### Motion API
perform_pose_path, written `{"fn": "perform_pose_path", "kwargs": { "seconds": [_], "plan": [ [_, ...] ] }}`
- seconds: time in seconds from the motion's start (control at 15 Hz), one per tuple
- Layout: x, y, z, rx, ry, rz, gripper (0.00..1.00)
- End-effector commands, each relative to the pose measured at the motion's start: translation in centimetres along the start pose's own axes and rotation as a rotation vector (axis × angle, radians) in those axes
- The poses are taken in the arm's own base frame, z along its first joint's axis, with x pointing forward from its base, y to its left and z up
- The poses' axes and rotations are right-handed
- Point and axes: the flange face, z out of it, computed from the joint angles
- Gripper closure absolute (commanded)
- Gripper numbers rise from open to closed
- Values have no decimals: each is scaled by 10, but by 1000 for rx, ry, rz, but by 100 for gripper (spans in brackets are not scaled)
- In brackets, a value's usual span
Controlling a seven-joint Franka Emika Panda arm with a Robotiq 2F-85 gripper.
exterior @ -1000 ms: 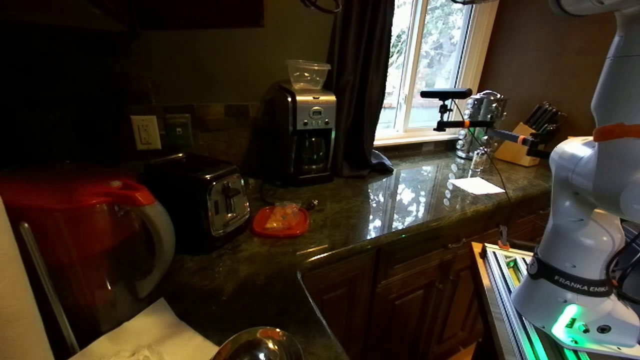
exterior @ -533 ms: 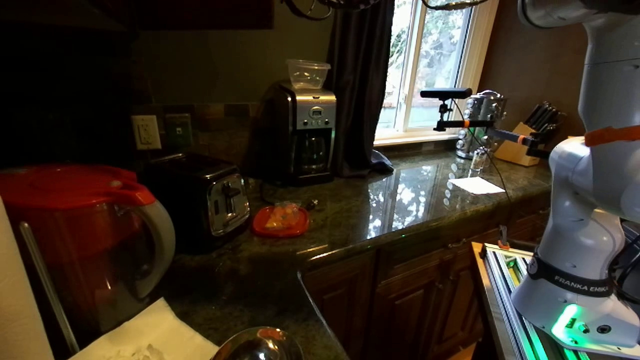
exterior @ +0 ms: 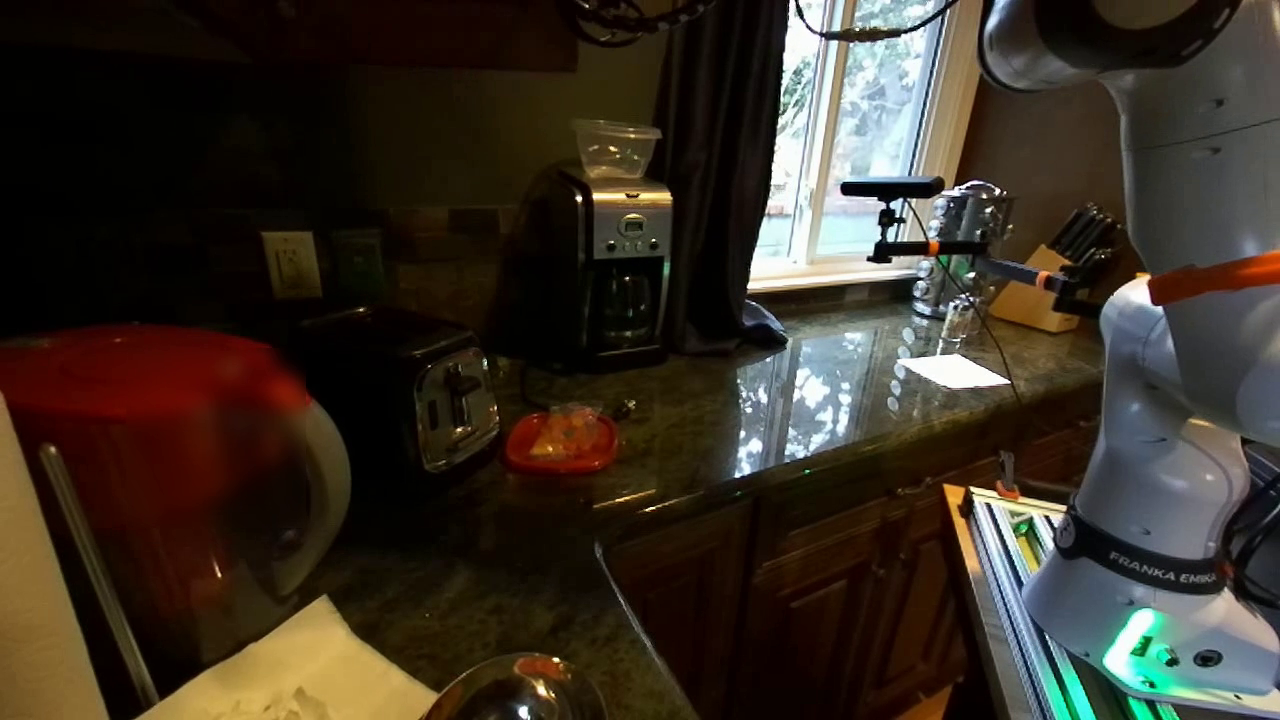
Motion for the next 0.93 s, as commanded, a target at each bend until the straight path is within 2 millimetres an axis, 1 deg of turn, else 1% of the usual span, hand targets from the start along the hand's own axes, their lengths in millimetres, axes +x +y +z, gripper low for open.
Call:
{"fn": "perform_pose_path", "kwargs": {
  "seconds": [0.0,0.27,0.33,0.47,0.53,0.6,0.73,0.87],
  "plan": [
    [9,-16,28,-18,32,96,0],
    [19,-16,57,-48,55,163,0],
    [20,-17,58,-40,62,171,0],
    [18,-24,37,12,37,193,0],
    [15,-28,22,46,32,186,0],
    [15,-30,12,66,21,191,0],
    [21,-30,6,69,21,221,0],
    [28,-30,6,74,10,255,0]
  ]
}}
